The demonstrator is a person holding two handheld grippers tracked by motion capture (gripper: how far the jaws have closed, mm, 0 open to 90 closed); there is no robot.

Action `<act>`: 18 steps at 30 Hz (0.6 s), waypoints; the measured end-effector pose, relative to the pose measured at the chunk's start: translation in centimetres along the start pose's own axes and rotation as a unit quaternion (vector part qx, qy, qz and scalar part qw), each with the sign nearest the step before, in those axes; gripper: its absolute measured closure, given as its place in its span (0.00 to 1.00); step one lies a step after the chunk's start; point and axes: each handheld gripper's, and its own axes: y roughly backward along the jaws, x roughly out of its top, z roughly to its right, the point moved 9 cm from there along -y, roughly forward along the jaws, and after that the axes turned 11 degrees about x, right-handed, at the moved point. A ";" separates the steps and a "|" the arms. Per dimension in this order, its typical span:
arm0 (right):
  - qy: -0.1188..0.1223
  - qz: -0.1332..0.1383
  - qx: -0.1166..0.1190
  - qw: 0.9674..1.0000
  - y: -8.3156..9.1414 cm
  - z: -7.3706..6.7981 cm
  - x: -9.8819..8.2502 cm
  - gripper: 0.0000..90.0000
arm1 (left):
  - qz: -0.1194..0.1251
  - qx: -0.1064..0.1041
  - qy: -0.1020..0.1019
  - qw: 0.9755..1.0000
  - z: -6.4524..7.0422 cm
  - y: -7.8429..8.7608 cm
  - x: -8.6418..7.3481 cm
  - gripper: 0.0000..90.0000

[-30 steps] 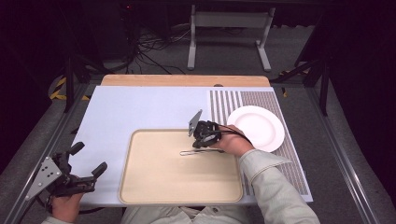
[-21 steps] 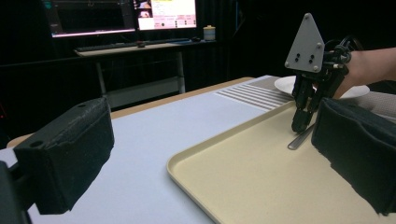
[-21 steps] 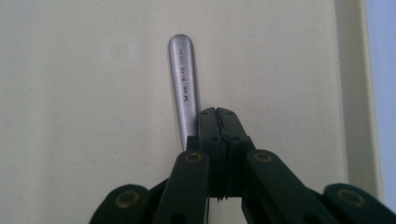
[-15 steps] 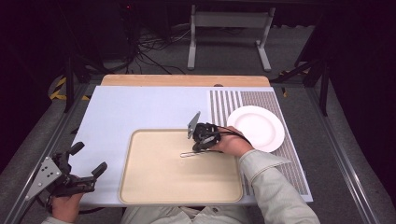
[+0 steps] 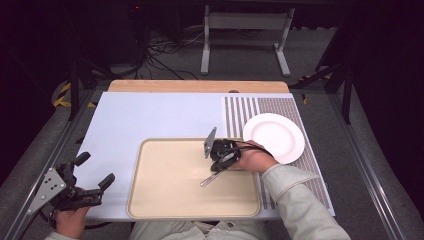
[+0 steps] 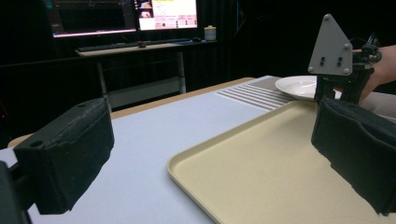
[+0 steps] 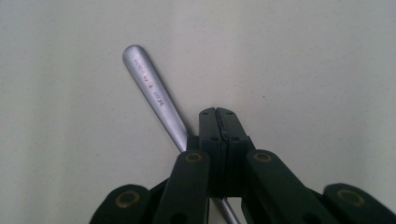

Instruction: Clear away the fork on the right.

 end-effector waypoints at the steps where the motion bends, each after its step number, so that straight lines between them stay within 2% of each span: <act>1: 0.000 -0.002 0.004 1.000 0.0 -0.3 -0.2 1.00 | 0.000 0.000 0.000 1.000 0.0 0.0 0.0 0.00; 9: 0.012 -0.005 0.019 1.000 0.0 -1.8 -1.1 1.00 | -0.002 0.001 0.000 1.000 0.0 -0.1 0.0 0.00; 18: -0.003 -0.005 0.027 1.000 0.4 -3.0 -3.0 1.00 | -0.001 0.000 0.000 1.000 0.0 -0.2 0.0 0.00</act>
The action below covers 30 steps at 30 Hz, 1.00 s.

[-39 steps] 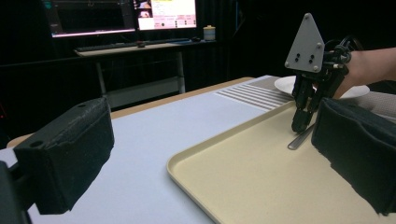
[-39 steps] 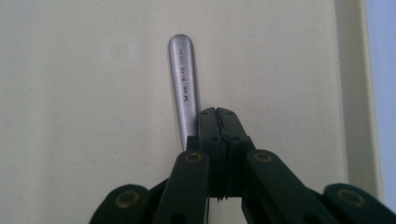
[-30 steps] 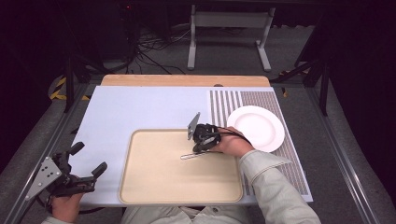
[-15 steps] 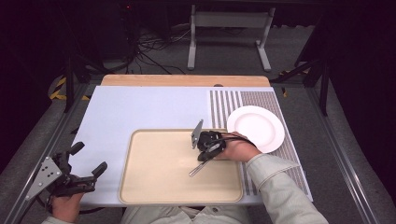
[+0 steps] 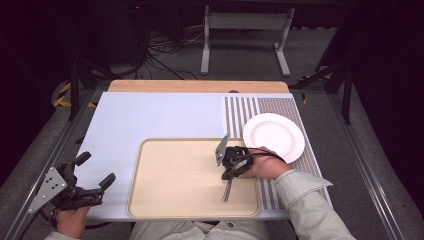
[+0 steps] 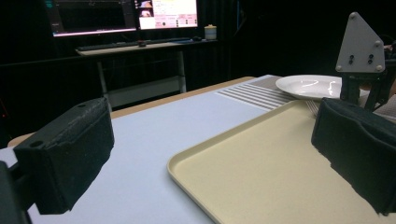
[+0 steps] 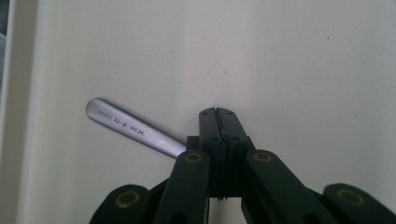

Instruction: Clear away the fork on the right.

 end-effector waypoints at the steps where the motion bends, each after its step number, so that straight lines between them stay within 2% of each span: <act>1: 0.000 0.003 0.000 1.000 0.1 -0.1 -0.2 1.00 | 0.000 0.000 0.000 1.000 0.0 0.0 0.0 0.00; 13: -0.020 0.009 -0.004 1.000 0.6 -0.6 -2.1 1.00 | -0.002 -0.001 -0.001 1.000 0.1 -0.1 0.0 0.00; 20: -0.023 0.017 -0.005 1.000 0.7 -0.7 -2.6 1.00 | -0.002 -0.002 -0.001 1.000 0.1 0.0 -0.1 0.00; 24: -0.016 0.031 -0.009 0.999 0.9 -0.7 -2.4 1.00 | -0.002 0.000 -0.001 1.000 0.0 0.0 0.0 0.00; 28: -0.009 0.054 -0.030 0.998 1.8 -0.8 -1.9 0.97 | -0.002 0.000 -0.001 1.000 0.0 0.0 0.0 0.00; 30: -0.005 0.068 -0.049 0.996 2.4 -0.7 -1.6 0.92 | -0.003 0.000 -0.002 1.000 0.0 0.0 -0.1 0.00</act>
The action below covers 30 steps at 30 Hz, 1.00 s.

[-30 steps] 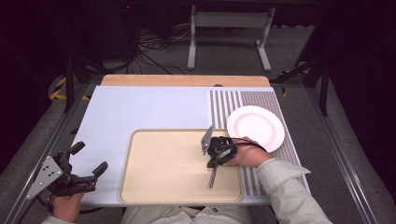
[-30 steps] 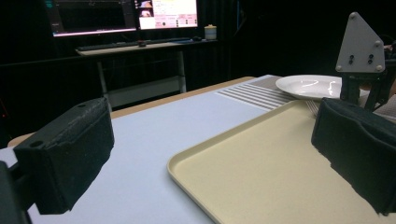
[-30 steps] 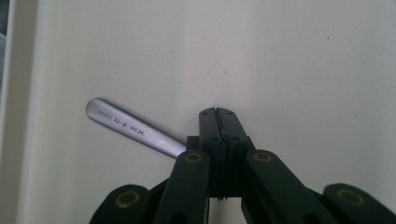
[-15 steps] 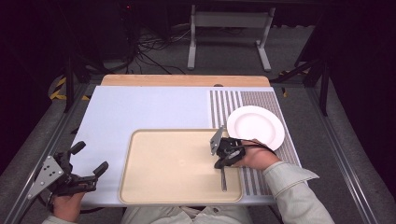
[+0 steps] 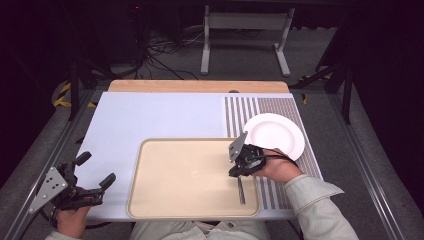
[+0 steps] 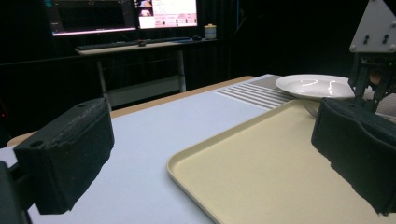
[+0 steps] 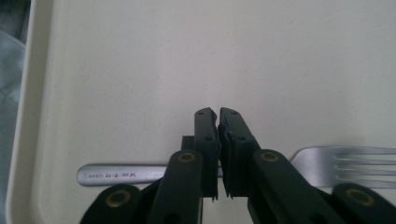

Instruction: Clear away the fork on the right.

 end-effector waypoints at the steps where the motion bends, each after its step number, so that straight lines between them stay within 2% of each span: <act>1: -0.002 0.005 -0.007 1.000 0.2 0.0 0.1 0.90 | 0.000 -0.001 0.000 1.000 0.0 0.0 0.0 0.00; 2: -0.004 0.014 -0.015 1.000 0.6 0.0 0.3 0.89 | 0.000 -0.001 0.000 1.000 0.0 0.0 0.0 0.00; 6: -0.003 0.045 -0.051 0.998 2.0 0.1 1.0 0.72 | 0.000 0.000 0.001 1.000 0.0 0.1 0.0 0.00; 9: -0.021 0.076 -0.084 0.993 3.1 0.1 1.5 0.51 | 0.000 0.001 0.001 1.000 0.0 0.1 0.0 0.00; 11: -0.031 0.091 -0.099 0.990 3.8 0.0 1.6 0.42 | 0.000 0.001 0.000 1.000 0.0 0.1 0.0 0.00; 12: -0.031 0.091 -0.099 0.990 3.8 0.0 1.6 0.42 | 0.000 0.001 0.000 1.000 0.0 0.1 0.0 0.00; 13: -0.027 0.101 -0.116 0.988 4.3 -0.1 1.7 0.36 | 0.000 0.001 0.000 1.000 0.0 0.1 0.0 0.00; 16: -0.035 0.136 -0.140 0.980 5.6 -0.5 1.8 0.26 | 0.001 0.003 0.002 1.000 -0.1 0.1 0.0 0.00; 20: -0.046 0.175 -0.171 0.969 7.2 -1.1 1.5 0.20 | 0.001 0.001 0.000 1.000 0.0 0.0 0.1 0.00; 21: -0.048 0.181 -0.176 0.966 7.6 -1.3 1.4 0.18 | 0.002 0.002 0.000 1.000 0.0 -0.1 0.1 0.00; 24: -0.055 0.202 -0.199 0.957 8.6 -1.9 0.8 0.14 | -0.001 -0.002 -0.001 1.000 0.1 -0.3 0.0 0.00; 25: -0.058 0.212 -0.210 0.953 9.1 -2.1 0.5 0.12 | -0.001 -0.001 0.000 1.000 0.1 -0.3 0.1 0.00; 26: -0.061 0.219 -0.218 0.949 9.4 -2.3 0.2 0.11 | -0.001 -0.002 -0.001 1.000 0.1 -0.4 0.1 0.00; 27: -0.061 0.219 -0.218 0.949 9.4 -2.3 0.2 0.11 | -0.001 -0.002 -0.001 1.000 0.1 -0.4 0.1 0.00; 28: -0.070 0.235 -0.235 0.941 10.2 -2.6 -0.6 0.08 | 0.000 -0.002 -0.001 1.000 0.2 -0.5 0.1 0.00; 30: -0.077 0.247 -0.249 0.933 10.7 -2.9 -1.2 0.07 | -0.001 -0.004 -0.001 1.000 0.2 -0.6 0.0 0.00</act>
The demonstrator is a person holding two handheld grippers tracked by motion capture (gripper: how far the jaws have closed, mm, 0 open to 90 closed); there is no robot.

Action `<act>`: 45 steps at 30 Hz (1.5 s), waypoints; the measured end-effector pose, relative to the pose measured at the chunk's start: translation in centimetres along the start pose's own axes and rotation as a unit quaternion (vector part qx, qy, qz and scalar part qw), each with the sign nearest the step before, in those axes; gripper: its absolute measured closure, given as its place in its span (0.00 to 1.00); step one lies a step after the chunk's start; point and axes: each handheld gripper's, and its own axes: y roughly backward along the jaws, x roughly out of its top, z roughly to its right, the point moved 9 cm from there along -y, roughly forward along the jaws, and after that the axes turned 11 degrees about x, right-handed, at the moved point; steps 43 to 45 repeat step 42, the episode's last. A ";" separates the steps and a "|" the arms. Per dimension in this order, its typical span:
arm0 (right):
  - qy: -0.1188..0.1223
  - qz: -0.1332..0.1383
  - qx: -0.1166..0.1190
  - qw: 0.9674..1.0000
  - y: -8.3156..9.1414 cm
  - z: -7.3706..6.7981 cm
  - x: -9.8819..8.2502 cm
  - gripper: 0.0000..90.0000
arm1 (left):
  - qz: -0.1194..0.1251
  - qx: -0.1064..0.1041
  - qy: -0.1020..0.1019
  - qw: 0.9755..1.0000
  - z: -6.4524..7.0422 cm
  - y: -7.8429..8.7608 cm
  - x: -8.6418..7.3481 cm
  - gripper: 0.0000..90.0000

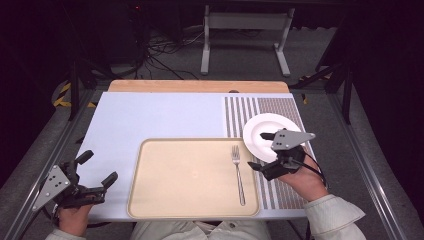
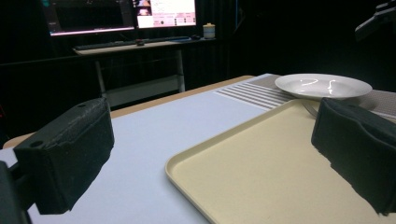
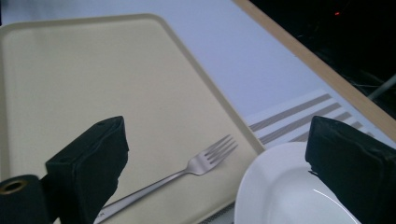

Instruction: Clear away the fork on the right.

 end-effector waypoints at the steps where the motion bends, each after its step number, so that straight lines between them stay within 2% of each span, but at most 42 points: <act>1: -0.003 0.010 -0.010 1.000 0.5 0.1 -0.2 0.07 | 0.000 0.000 0.000 1.000 0.0 0.0 0.0 0.00; 2: -0.003 0.021 -0.020 1.000 1.0 0.3 -0.3 0.06 | -0.001 0.000 0.000 1.000 0.0 -0.1 0.0 0.00; 3: -0.003 0.021 -0.020 1.000 1.0 0.3 -0.3 0.06 | -0.001 0.000 0.000 1.000 0.0 -0.1 0.0 0.00; 4: -0.010 0.042 -0.043 0.998 2.1 0.6 -0.8 0.04 | -0.001 0.000 0.000 1.000 0.0 -0.1 0.0 0.00; 6: -0.018 0.055 -0.059 0.997 2.9 0.9 -1.3 0.03 | 0.000 0.000 0.000 1.000 0.0 -0.1 0.0 0.00; 7: -0.018 0.055 -0.059 0.997 2.9 0.9 -1.3 0.03 | 0.000 0.000 0.000 1.000 0.0 0.0 0.0 0.00; 9: -0.030 0.080 -0.080 0.993 4.0 1.2 -2.3 0.02 | 0.001 0.000 0.000 1.000 0.0 0.0 0.0 0.00; 10: -0.032 0.083 -0.087 0.992 4.3 1.3 -2.6 0.02 | 0.000 0.001 0.000 1.000 0.0 0.0 0.0 0.00; 13: -0.037 0.098 -0.101 0.989 5.0 1.4 -3.6 0.01 | 0.000 0.002 0.000 1.000 0.0 0.0 0.0 0.00; 15: -0.037 0.104 -0.104 0.988 5.2 1.5 -3.8 0.01 | 0.000 0.002 0.000 1.000 0.0 0.0 0.0 0.00; 16: -0.041 0.122 -0.112 0.985 5.7 1.5 -4.3 0.00 | 0.000 0.002 0.000 1.000 -0.1 0.0 0.0 0.00; 18: -0.042 0.130 -0.114 0.984 5.9 1.5 -4.5 0.00 | 0.001 0.002 0.000 1.000 -0.1 0.0 0.0 0.00; 21: -0.033 0.156 -0.126 0.979 6.3 1.5 -5.3 0.00 | 0.001 0.003 -0.001 1.000 0.0 0.0 0.0 0.00; 23: -0.041 0.157 -0.136 0.977 6.4 1.6 -6.1 0.00 | 0.000 0.003 -0.002 1.000 0.0 0.0 0.0 0.00; 25: -0.048 0.164 -0.138 0.976 6.5 1.6 -6.7 0.00 | 0.001 0.003 -0.003 1.000 0.0 0.0 0.1 0.00; 26: -0.053 0.175 -0.135 0.974 6.5 1.5 -7.3 0.00 | 0.002 0.003 -0.003 1.000 0.0 0.0 0.1 0.00; 28: -0.053 0.180 -0.136 0.973 6.4 1.5 -7.8 0.00 | 0.003 0.002 -0.005 1.000 0.0 0.0 0.1 0.00; 33: -0.070 0.195 -0.138 0.968 6.1 1.4 -9.2 0.00 | 0.005 0.003 -0.006 1.000 0.0 0.2 0.2 0.00; 35: -0.070 0.198 -0.147 0.967 6.1 1.5 -9.4 0.00 | 0.007 0.003 -0.005 1.000 -0.1 0.2 0.2 0.00; 37: -0.069 0.203 -0.159 0.964 6.1 1.7 -9.6 0.00 | 0.011 0.001 -0.004 1.000 -0.1 0.2 0.3 0.00; 40: -0.078 0.222 -0.161 0.959 6.2 1.8 -9.8 0.00 | 0.014 0.002 -0.005 1.000 -0.1 0.3 0.4 0.00; 42: -0.081 0.226 -0.160 0.957 6.2 1.8 -9.9 0.00 | 0.014 0.001 -0.008 1.000 0.0 0.3 0.4 0.00; 45: -0.081 0.226 -0.160 0.957 6.2 1.8 -9.9 0.00 | 0.014 0.001 -0.008 1.000 0.0 0.3 0.4 0.00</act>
